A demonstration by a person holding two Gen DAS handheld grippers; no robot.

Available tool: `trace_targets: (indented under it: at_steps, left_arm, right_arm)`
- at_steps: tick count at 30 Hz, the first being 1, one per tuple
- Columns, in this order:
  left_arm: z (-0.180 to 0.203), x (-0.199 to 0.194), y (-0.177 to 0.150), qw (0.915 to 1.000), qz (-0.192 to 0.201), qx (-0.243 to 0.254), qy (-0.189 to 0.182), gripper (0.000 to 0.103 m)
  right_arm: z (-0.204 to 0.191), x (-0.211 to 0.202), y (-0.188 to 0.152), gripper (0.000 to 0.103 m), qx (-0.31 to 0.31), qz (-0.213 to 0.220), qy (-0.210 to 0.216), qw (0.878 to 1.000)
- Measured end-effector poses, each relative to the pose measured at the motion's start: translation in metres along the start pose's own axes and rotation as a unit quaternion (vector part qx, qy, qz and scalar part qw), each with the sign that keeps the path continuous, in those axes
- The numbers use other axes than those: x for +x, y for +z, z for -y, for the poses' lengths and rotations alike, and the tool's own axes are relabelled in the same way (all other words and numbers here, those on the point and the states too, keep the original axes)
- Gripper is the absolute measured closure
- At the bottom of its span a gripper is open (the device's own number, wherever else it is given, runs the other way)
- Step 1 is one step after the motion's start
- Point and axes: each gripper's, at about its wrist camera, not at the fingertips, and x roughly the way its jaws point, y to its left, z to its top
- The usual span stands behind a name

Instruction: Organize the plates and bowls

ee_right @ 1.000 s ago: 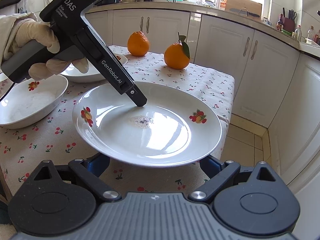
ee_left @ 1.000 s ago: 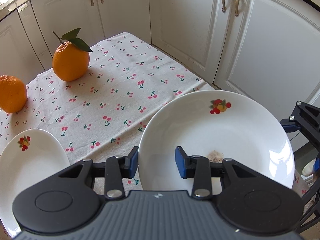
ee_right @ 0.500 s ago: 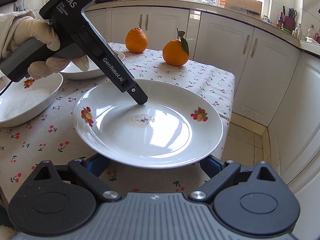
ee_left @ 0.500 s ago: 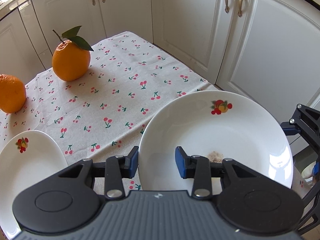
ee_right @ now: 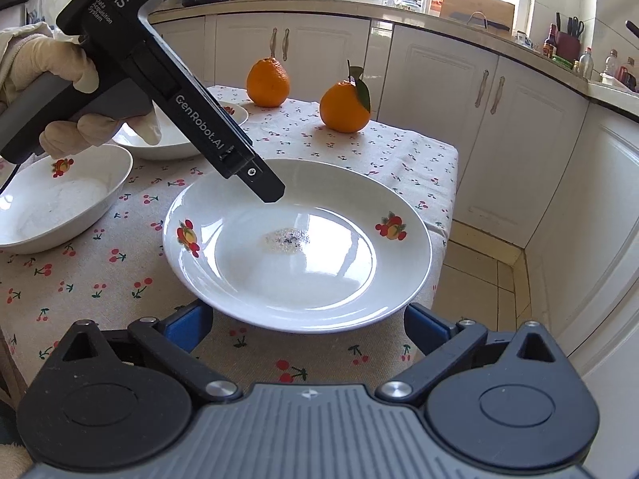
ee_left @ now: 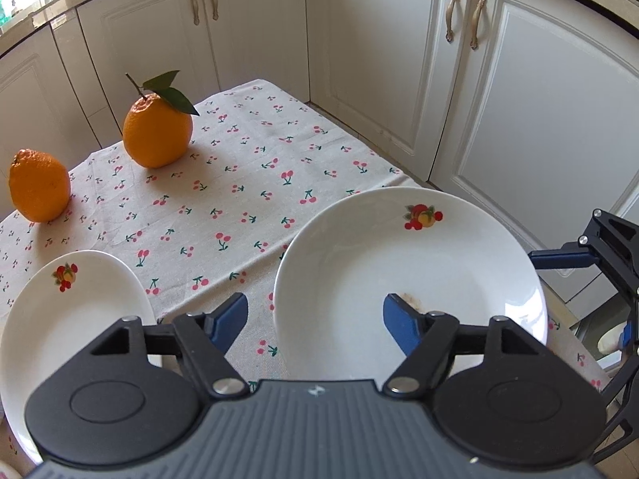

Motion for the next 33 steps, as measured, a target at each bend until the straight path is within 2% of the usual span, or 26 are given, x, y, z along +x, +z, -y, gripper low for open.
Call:
trace_targets:
  at_steps: [7, 11, 15, 19, 24, 27, 33]
  left_arm:
    - [0.008, -0.045, -0.024, 0.9990, 0.042, -0.013, 0.013, 0.019]
    - [0.013, -0.070, -0.046, 0.9976, 0.062, -0.025, 0.017, 0.016]
    - [0.015, -0.088, -0.070, 0.9961, 0.076, -0.040, 0.020, 0.016]
    - [0.018, -0.107, -0.096, 0.9928, 0.105, -0.040, 0.039, 0.016]
    - [0.019, -0.129, -0.121, 0.9912, 0.123, -0.031, 0.038, 0.015]
    - [0.018, -0.137, -0.134, 0.9914, 0.119, -0.031, 0.044, 0.011]
    - [0.005, -0.149, -0.165, 0.9900, 0.119, -0.060, 0.044, 0.009]
  right_arm:
    - [-0.008, -0.033, 0.003, 0.000, 0.032, 0.030, -0.017, 0.999]
    - [-0.017, -0.045, 0.007, 0.000, 0.047, 0.048, -0.040, 0.997]
    - [-0.029, -0.048, 0.011, 0.000, 0.058, 0.042, -0.066, 0.995]
    - [-0.041, -0.050, 0.012, 0.000, 0.067, 0.032, -0.079, 0.994]
    - [-0.059, -0.058, 0.017, 0.000, 0.071, 0.035, -0.076, 0.994]
    - [-0.073, -0.062, 0.019, 0.000, 0.066, 0.040, -0.070, 0.995]
    - [-0.097, -0.063, 0.023, 0.000, 0.054, 0.041, -0.052, 0.996]
